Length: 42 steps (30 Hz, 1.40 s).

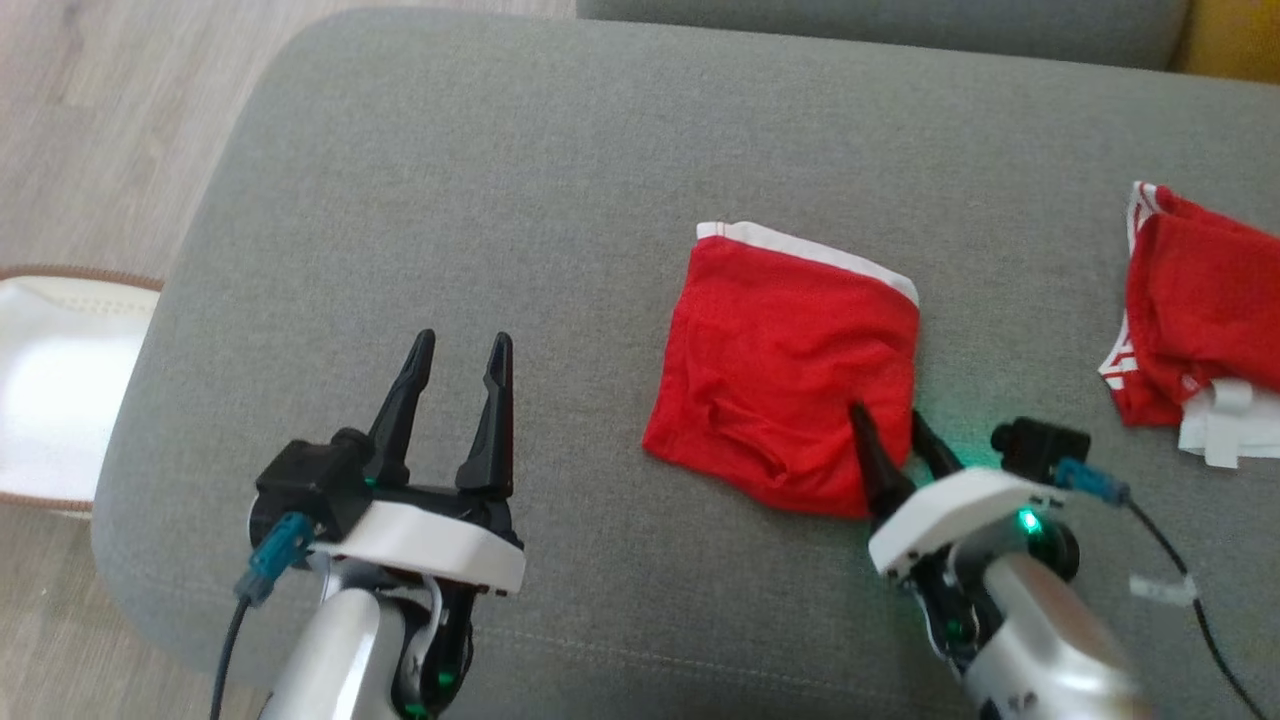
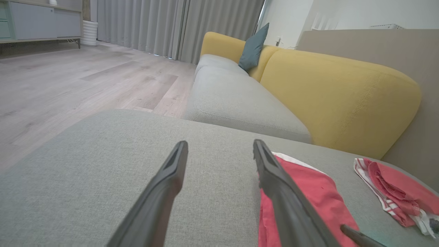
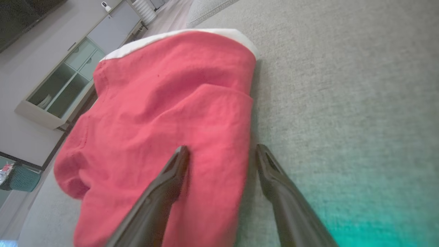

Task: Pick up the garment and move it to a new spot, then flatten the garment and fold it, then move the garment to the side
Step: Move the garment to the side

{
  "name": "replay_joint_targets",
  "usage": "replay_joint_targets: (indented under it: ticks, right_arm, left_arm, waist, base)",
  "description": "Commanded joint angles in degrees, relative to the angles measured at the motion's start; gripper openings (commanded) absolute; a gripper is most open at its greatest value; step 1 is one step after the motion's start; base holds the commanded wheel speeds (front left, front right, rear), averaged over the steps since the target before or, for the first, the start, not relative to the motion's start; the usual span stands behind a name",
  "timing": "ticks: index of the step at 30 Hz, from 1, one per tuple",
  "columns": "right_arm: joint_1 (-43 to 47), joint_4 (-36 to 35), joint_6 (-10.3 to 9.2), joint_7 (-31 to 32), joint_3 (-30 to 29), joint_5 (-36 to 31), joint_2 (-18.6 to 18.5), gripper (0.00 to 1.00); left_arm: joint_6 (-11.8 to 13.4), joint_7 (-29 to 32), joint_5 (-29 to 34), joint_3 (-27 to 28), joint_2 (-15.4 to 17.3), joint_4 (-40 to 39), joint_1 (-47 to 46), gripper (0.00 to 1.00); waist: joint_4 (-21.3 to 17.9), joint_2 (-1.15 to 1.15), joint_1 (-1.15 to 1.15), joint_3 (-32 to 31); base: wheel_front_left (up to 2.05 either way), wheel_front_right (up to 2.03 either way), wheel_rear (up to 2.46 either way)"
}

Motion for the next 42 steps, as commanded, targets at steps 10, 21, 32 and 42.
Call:
replay_joint_targets:
  ticks: [10,21,32,42]
  right_arm:
    - [-9.39,9.88,-0.04,-1.02,9.47,4.14,0.14,0.91]
    - [-15.54,17.24,-0.04,-6.07,12.59,-1.64,0.14,0.0]
    - [-20.64,11.98,-0.04,-6.38,5.66,-25.59,-5.29,0.0]
    - [-26.47,1.66,-0.04,4.03,11.98,-30.97,-21.87,0.0]
  left_arm:
    - [-0.65,-0.69,-0.29,1.82,0.44,-2.09,-4.04,1.0]
    - [-0.54,-0.69,0.28,3.06,0.44,-1.85,-3.29,1.0]
    - [-0.22,-0.69,0.74,3.66,0.44,-3.59,-2.54,1.0]
    - [-1.06,-0.69,0.82,3.96,0.44,-4.4,-4.56,1.0]
  waist:
    - [1.95,0.0,0.0,2.85]
    - [-0.83,0.0,0.0,0.87]
    - [-7.17,0.0,0.0,-0.31]
    - [-10.84,0.0,0.0,3.97]
  base:
    - [0.0,0.0,0.0]
    - [0.0,0.0,0.0]
    - [0.0,0.0,0.0]
    - [0.0,0.0,0.0]
